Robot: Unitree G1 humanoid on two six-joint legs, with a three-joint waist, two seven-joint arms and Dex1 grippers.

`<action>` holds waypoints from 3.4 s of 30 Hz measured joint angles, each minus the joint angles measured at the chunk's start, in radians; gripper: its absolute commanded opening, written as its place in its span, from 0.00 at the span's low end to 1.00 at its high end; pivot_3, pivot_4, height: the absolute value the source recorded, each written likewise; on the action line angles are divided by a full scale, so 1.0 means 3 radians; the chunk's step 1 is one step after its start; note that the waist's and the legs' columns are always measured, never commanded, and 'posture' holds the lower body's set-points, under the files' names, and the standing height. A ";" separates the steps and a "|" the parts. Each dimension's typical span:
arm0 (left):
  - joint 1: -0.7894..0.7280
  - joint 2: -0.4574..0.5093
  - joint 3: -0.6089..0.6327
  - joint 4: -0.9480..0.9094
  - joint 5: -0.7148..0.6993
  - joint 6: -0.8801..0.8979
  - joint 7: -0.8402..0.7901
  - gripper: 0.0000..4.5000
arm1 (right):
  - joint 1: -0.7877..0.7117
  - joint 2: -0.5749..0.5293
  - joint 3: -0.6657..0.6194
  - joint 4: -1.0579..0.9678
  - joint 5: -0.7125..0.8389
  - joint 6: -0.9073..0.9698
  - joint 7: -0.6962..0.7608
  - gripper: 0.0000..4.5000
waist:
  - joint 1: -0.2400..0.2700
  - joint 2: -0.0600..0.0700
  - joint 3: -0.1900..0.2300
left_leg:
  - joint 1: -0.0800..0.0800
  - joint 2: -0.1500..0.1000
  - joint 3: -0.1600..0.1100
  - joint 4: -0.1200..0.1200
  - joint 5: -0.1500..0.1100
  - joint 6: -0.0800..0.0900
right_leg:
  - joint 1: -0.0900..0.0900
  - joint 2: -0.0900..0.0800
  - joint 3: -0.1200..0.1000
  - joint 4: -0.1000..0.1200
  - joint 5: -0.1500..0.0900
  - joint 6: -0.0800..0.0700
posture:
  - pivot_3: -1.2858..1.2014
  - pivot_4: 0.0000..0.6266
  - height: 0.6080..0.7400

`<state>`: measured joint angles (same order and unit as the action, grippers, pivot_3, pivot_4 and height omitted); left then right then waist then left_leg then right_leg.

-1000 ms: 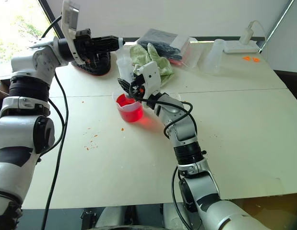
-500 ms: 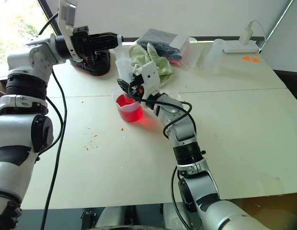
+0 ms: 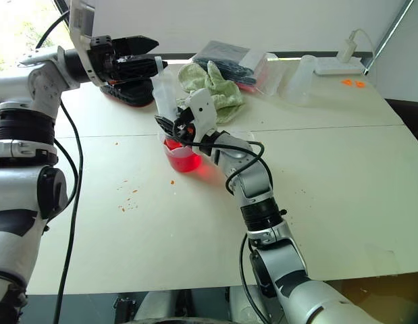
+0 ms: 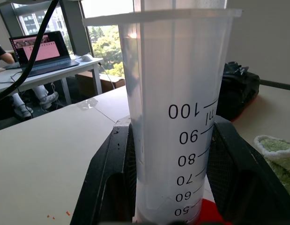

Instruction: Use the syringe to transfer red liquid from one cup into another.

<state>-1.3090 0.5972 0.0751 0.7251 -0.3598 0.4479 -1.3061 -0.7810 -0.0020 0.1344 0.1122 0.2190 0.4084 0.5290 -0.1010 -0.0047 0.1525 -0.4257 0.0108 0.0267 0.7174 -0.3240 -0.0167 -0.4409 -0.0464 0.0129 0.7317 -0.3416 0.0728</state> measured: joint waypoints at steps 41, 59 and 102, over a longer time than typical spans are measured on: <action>0.0834 0.0494 0.0254 -0.0956 -0.0447 0.0626 0.0138 0.99 | -0.0669 -0.0594 -0.0623 -0.0521 0.0442 0.0974 -0.0283 0.31 | 0.0014 0.0000 0.0000 | 0.0000 -0.0001 -0.0003 0.0002 0.0000 0.0000 | 0.0000 -0.0001 0.0000 0.0005 0.0000 0.0000 | 0.52 0.24 0.78; 0.0210 -0.0015 0.0038 -0.0037 -0.0219 0.0052 -0.0105 0.99 | 0.0122 -0.1069 -0.0971 -0.1302 0.0574 0.1550 -0.0693 0.31 | 0.0018 -0.0001 -0.0001 | -0.0001 -0.0003 0.0002 0.0000 0.0000 0.0000 | -0.0002 -0.0001 0.0003 0.0003 0.0000 0.0000 | 0.52 0.24 0.78; -0.1048 -0.1193 0.0333 0.1898 0.0344 -0.0809 0.0143 0.99 | 0.0462 -0.1109 -0.0769 -0.1763 0.0600 0.1604 -0.0857 0.31 | 0.0115 -0.0001 0.0000 | -0.0004 -0.0005 0.0007 0.0003 -0.0001 0.0002 | -0.0003 -0.0003 0.0007 -0.0003 0.0000 0.0000 | 0.52 0.24 0.78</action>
<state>-1.6235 0.2393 0.1750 1.2944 -0.2565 0.2052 -1.2632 -0.6422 -0.3346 -0.0963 -0.4168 0.3988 0.8897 0.2720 -0.0666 -0.0051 0.1524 -0.4269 0.0094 0.0288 0.7182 -0.3244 -0.0160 -0.4417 -0.0472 0.0149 0.7308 -0.3416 0.0728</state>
